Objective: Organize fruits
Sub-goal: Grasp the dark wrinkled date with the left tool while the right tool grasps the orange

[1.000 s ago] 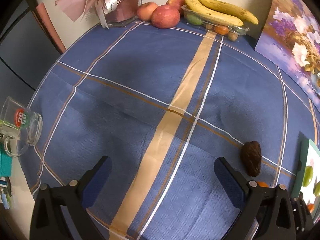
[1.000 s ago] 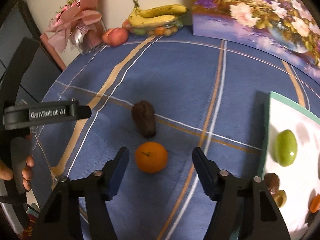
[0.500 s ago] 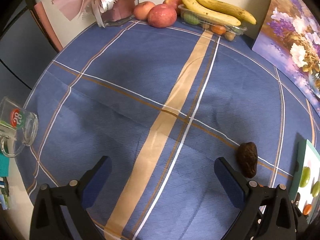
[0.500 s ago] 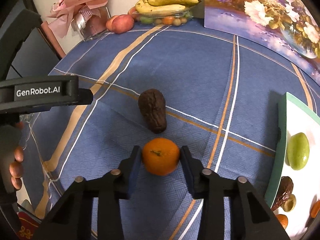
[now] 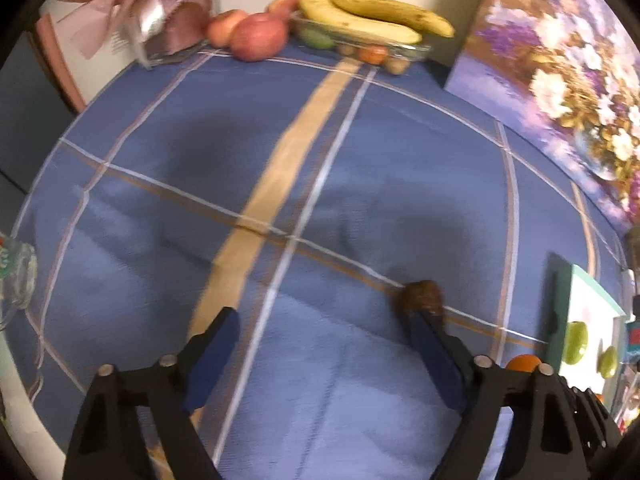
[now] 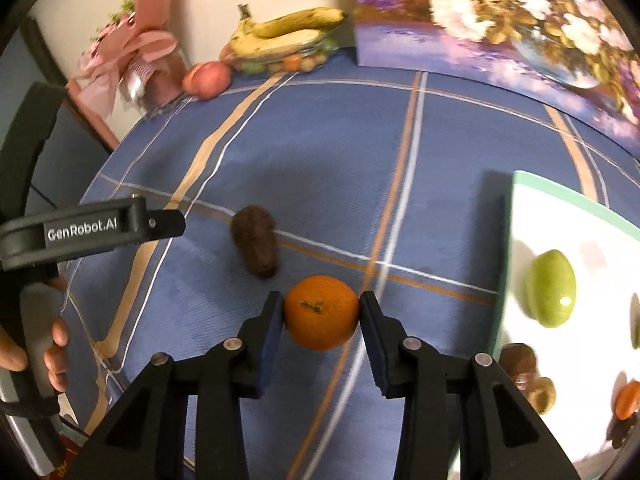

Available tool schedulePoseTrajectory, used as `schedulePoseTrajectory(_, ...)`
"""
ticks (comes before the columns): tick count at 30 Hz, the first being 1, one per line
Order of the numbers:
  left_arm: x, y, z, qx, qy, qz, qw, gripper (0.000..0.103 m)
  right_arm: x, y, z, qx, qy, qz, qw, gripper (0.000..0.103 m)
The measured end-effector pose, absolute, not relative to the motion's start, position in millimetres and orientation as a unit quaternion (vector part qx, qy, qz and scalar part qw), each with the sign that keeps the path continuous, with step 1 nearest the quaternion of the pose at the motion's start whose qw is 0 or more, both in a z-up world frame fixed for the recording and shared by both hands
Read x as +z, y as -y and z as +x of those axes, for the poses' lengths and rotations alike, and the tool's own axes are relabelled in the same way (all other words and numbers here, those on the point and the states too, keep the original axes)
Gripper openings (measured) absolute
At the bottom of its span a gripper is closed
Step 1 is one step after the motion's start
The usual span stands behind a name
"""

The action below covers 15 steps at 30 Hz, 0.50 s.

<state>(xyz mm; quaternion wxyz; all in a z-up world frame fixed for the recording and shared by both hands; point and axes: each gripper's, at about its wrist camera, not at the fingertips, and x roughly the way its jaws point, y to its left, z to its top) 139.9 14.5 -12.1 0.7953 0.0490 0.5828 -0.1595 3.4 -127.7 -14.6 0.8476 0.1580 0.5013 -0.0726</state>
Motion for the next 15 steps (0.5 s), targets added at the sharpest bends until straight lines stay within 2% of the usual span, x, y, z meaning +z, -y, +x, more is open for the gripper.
schedulePoseTrajectory(5,-12,3,136,-0.181,-0.586,0.038,0.789,0.068,-1,142,-5,-0.084,-0.487,0.167,0.853,0.04)
schedulePoseTrajectory(11,-13,18,136,-0.195,-0.586,0.027,0.786,0.056,8,150,-12,-0.089,-0.481,0.167,0.856,0.04)
schedulePoseTrajectory(15,-18,27,136,-0.199,-0.589,0.029,0.783,0.053,14,154,-17,-0.091,-0.477,0.163,0.859,0.04)
